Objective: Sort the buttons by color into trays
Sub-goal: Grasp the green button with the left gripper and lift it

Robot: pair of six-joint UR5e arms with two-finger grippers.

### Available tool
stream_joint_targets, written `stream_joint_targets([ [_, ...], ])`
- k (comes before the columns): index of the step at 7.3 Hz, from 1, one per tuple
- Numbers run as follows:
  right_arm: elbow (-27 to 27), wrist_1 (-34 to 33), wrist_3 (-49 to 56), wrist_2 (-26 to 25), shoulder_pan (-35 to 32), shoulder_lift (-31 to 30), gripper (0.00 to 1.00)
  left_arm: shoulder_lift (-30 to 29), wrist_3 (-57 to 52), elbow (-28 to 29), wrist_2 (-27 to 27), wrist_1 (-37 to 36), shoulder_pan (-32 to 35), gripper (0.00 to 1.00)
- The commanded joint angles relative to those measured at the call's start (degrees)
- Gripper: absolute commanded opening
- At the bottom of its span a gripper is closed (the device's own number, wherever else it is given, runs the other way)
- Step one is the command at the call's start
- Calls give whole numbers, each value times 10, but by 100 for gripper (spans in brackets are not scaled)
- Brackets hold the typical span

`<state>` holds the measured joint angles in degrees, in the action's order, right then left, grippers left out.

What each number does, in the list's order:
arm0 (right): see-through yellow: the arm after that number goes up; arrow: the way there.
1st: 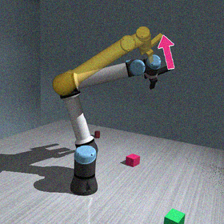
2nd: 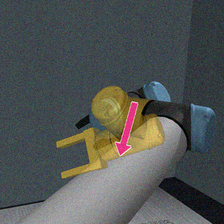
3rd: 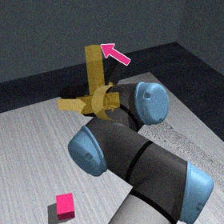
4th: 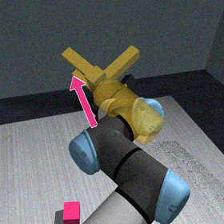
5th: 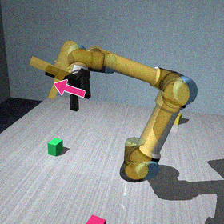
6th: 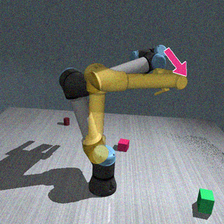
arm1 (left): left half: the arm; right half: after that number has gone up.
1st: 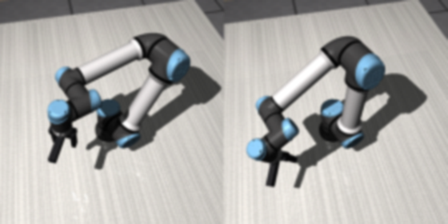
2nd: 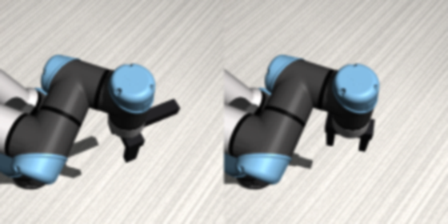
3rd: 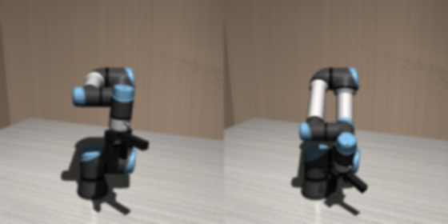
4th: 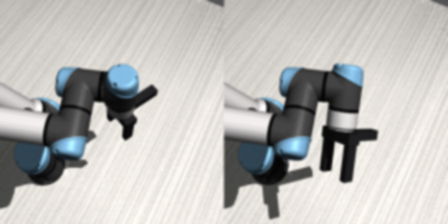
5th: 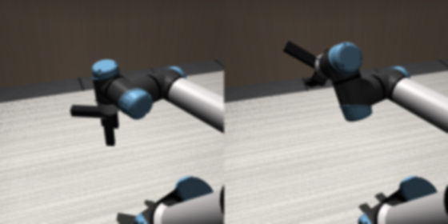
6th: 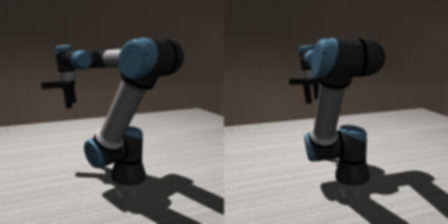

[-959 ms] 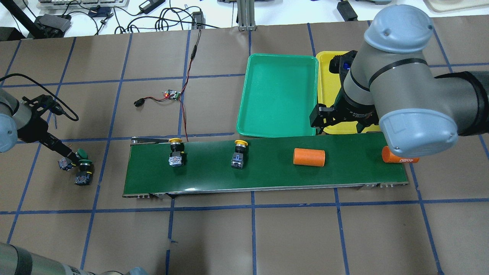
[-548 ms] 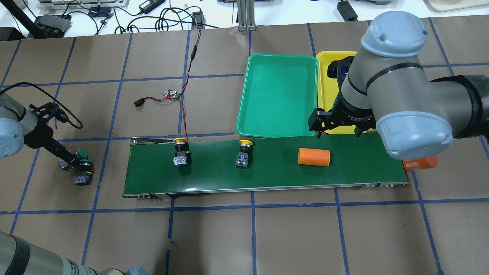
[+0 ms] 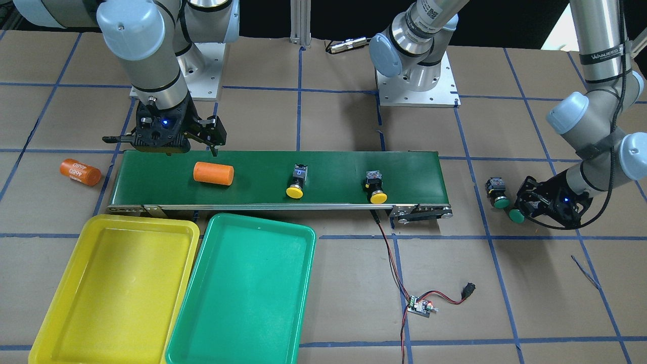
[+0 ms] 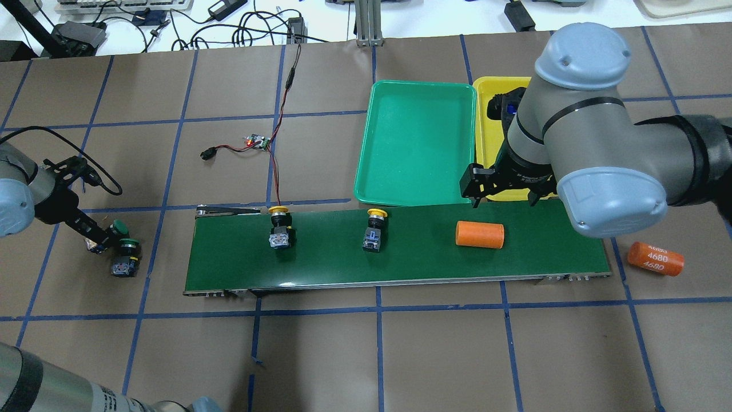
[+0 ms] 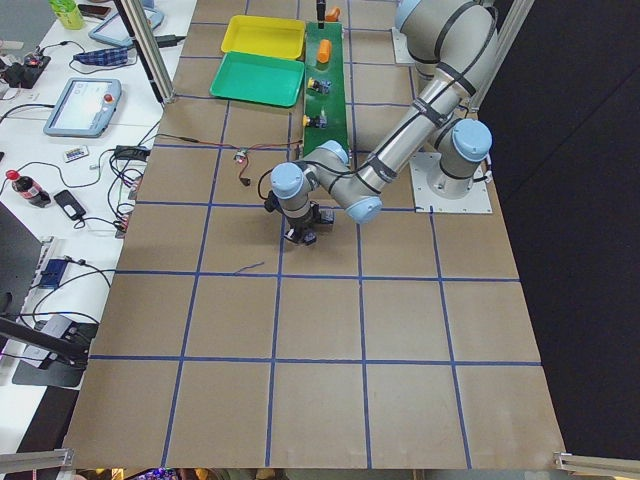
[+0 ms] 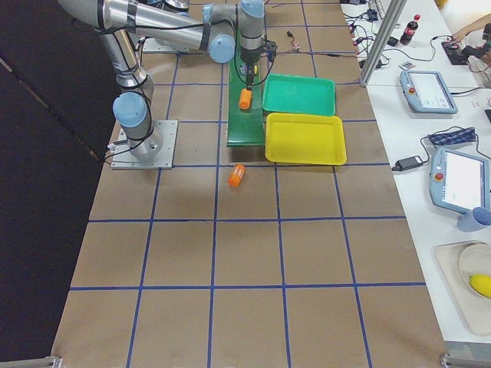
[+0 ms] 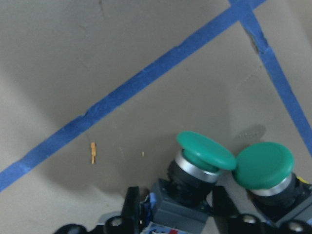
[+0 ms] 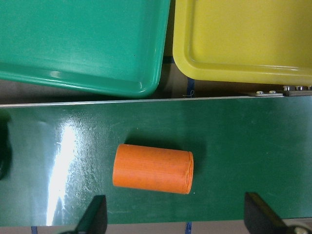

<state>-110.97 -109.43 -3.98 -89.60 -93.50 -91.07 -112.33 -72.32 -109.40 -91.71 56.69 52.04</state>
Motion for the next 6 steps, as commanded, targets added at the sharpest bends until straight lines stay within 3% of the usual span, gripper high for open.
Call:
stream_joint_targets([
  [1, -2, -14, -2, 0, 0, 11, 100, 14, 10, 4, -18, 0, 6, 0],
  [3, 3, -15, -1, 10, 1, 31, 100, 45, 134, 25, -18, 10, 26, 0],
  [6, 16, -10, -8, 53, 1, 29, 100, 112, 390, 32, -53, 97, 138, 0],
])
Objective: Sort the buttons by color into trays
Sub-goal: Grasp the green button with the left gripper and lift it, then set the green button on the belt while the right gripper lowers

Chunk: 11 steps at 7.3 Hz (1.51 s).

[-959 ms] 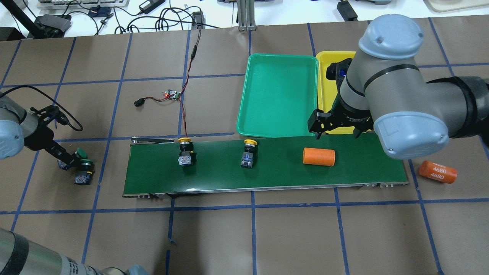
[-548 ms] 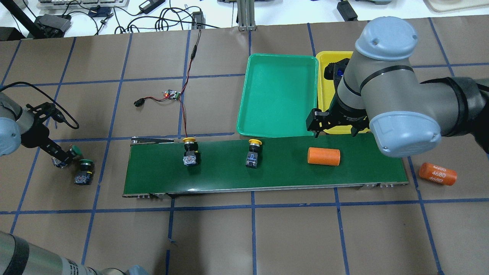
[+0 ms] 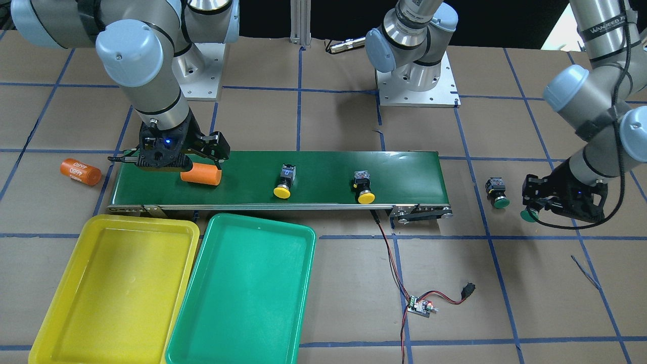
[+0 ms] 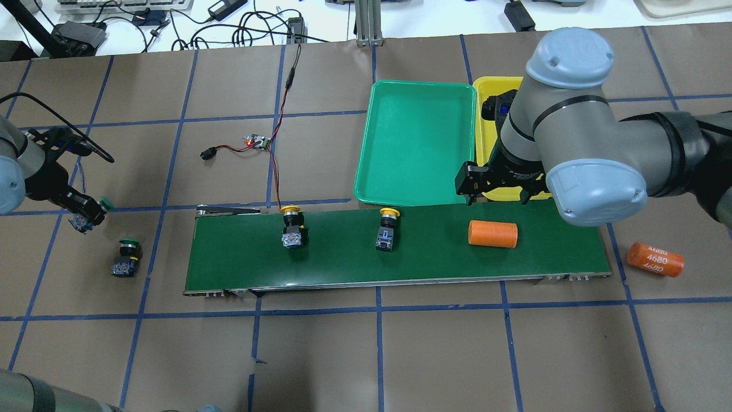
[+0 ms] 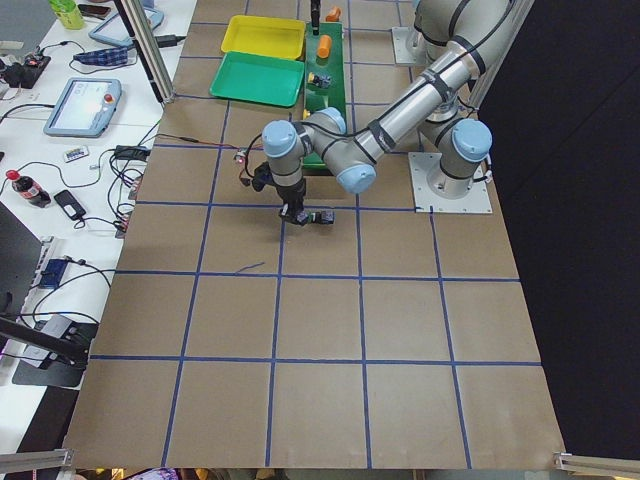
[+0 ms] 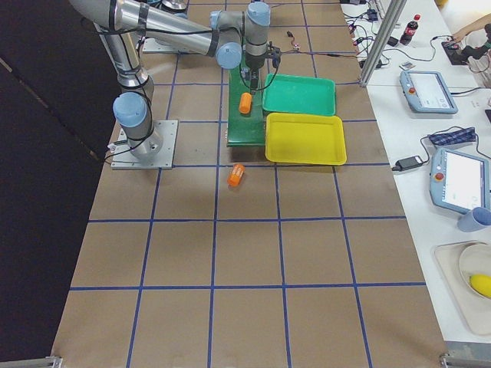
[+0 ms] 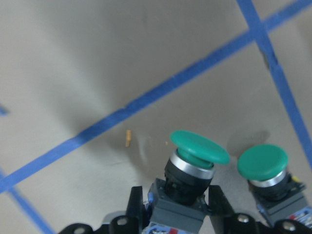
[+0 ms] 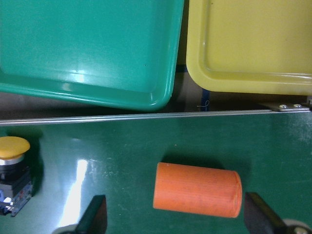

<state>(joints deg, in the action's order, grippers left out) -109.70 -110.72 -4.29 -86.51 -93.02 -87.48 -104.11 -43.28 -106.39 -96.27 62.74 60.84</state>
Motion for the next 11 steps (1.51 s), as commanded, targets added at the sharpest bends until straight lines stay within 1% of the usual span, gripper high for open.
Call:
stream_joint_targets([
  [1, 1, -2, 2, 20, -4, -8, 100, 48, 164, 1, -2, 62, 82, 0],
  [2, -5, -2, 2, 12, -5, -4, 100, 63, 239, -4, 19, 76, 122, 0],
  [3, -16, -3, 2, 13, -5, -6, 100, 70, 294, -18, 21, 83, 159, 0],
  [4, -17, -20, 3, 14, -5, -3, 100, 72, 306, -42, 24, 82, 187, 0],
  [5, -18, -31, 3, 12, -5, -2, 100, 75, 318, -69, 24, 76, 191, 0],
  [6, -24, -33, 4, 7, -5, -1, 100, 88, 326, -79, 34, 77, 195, 0],
  [7, -39, -37, 3, -23, -5, -5, 98, 92, 353, -80, 54, 81, 194, 0],
  [8, -53, -43, 2, -28, -5, -8, 96, 91, 405, -87, 67, 81, 194, 0],
  [9, -55, -59, 7, -29, -5, -3, 97, 90, 429, -98, 71, 74, 194, 0],
  [10, -56, -61, 14, -25, -5, -4, 97, 88, 431, -96, 71, 72, 192, 17],
  [11, -56, -63, 14, -23, -5, -4, 96, 87, 434, -94, 72, 69, 192, 90],
])
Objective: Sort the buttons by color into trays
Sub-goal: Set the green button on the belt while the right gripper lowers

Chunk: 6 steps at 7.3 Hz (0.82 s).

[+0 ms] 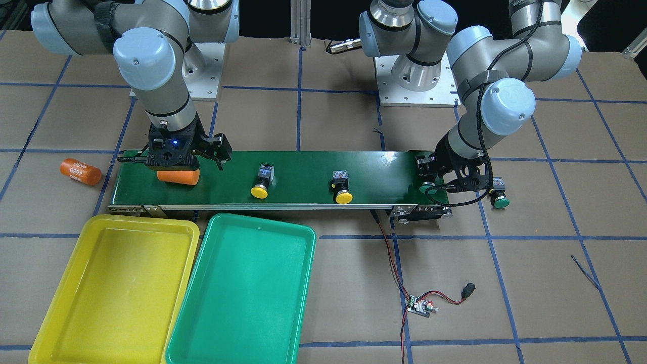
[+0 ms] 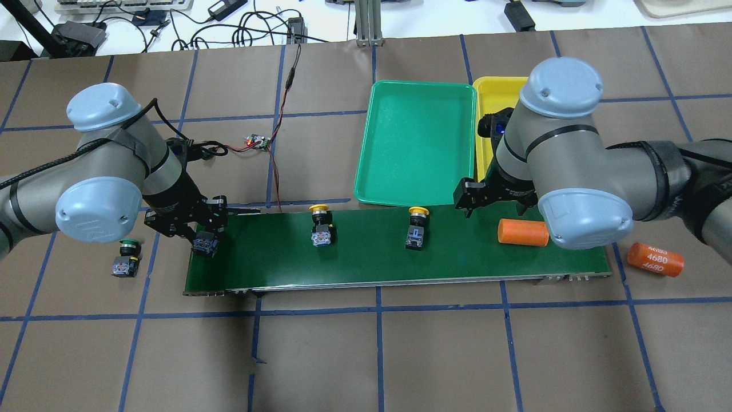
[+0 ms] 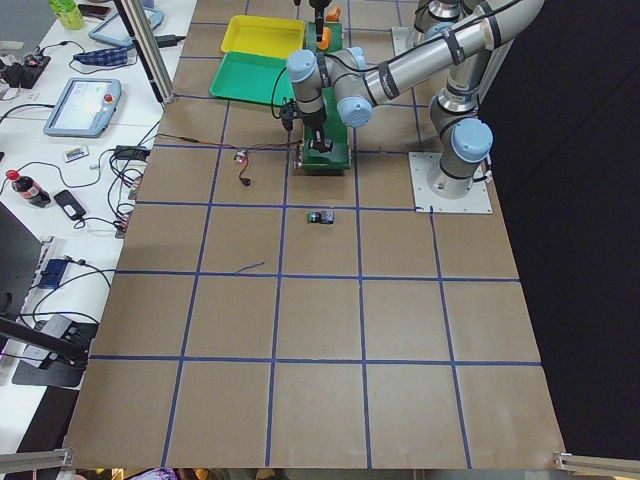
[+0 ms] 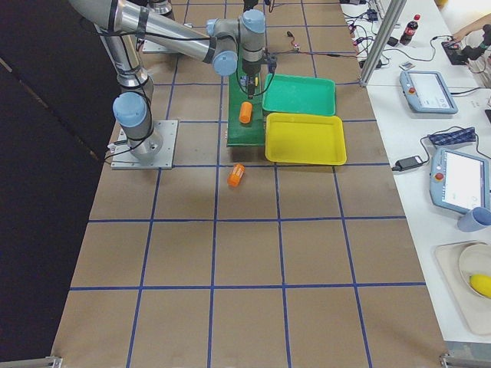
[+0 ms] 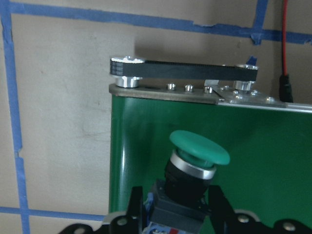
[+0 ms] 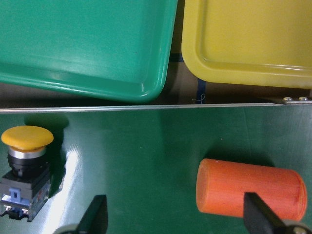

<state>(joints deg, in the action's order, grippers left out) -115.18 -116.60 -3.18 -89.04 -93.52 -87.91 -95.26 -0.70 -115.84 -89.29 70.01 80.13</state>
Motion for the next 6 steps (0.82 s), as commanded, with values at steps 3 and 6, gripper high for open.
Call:
stream_joint_targets([
  [3, -5, -16, -5, 5, 0, 0, 97, 3, -5, 42, -5, -3, -13, 100],
  [6, -21, -50, -30, 5, -11, 0, 97, -17, -259, 84, -33, -2, -143, 100],
])
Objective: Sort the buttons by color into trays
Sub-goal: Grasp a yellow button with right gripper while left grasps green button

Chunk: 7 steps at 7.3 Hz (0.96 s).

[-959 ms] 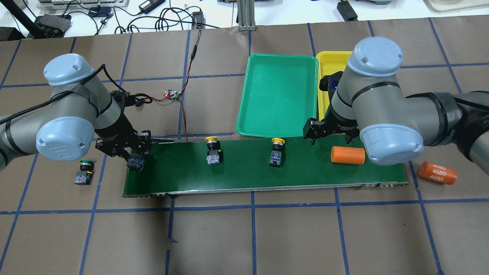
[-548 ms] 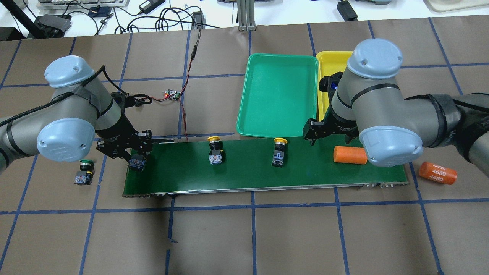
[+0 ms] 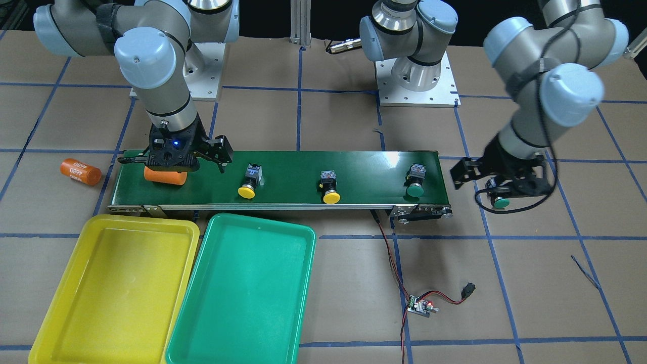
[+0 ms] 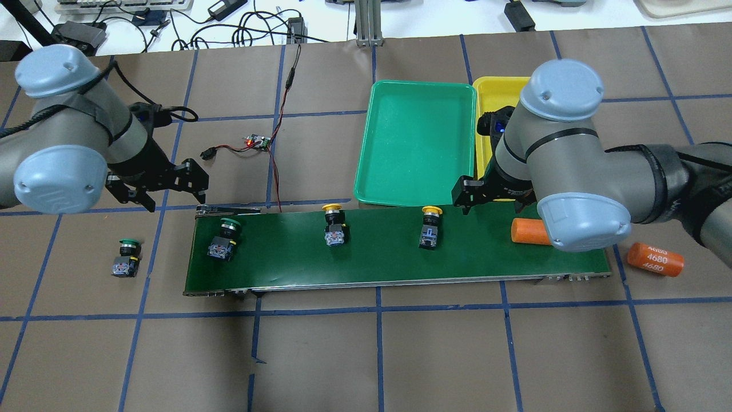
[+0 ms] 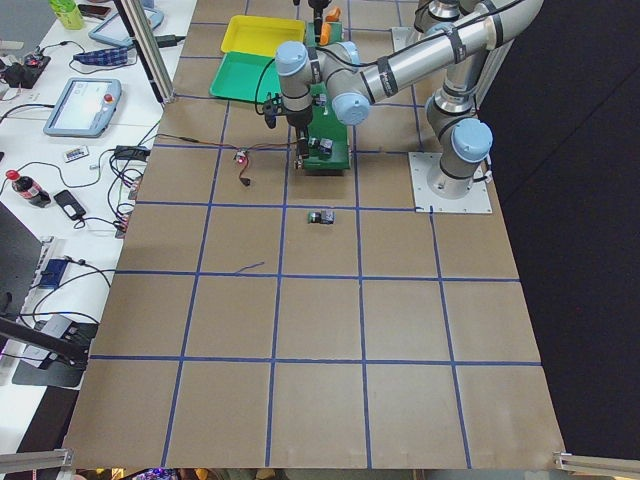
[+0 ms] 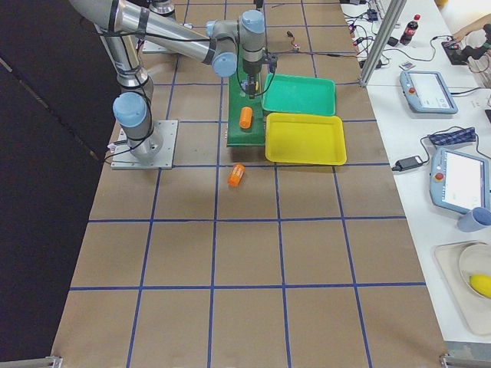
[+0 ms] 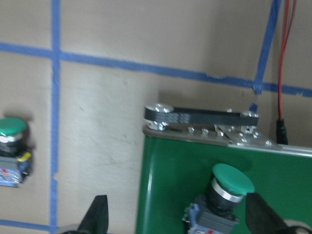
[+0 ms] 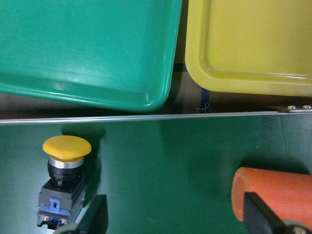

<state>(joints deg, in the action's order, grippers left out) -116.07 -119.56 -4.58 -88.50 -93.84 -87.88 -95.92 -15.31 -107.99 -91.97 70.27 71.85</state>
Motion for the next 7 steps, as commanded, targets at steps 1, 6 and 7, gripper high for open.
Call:
stream_joint_targets([
  [1, -33, -63, -19, 0, -27, 1, 98, -19, -161, -9, -5, -5, -96, 100],
  [6, -50, -102, -71, -1, -64, 21, 100, -79, -261, -95, -1, -137, -155, 100],
  [7, -51, -102, -70, -2, -64, 27, 97, -92, -268, -97, -1, -136, -160, 98],
])
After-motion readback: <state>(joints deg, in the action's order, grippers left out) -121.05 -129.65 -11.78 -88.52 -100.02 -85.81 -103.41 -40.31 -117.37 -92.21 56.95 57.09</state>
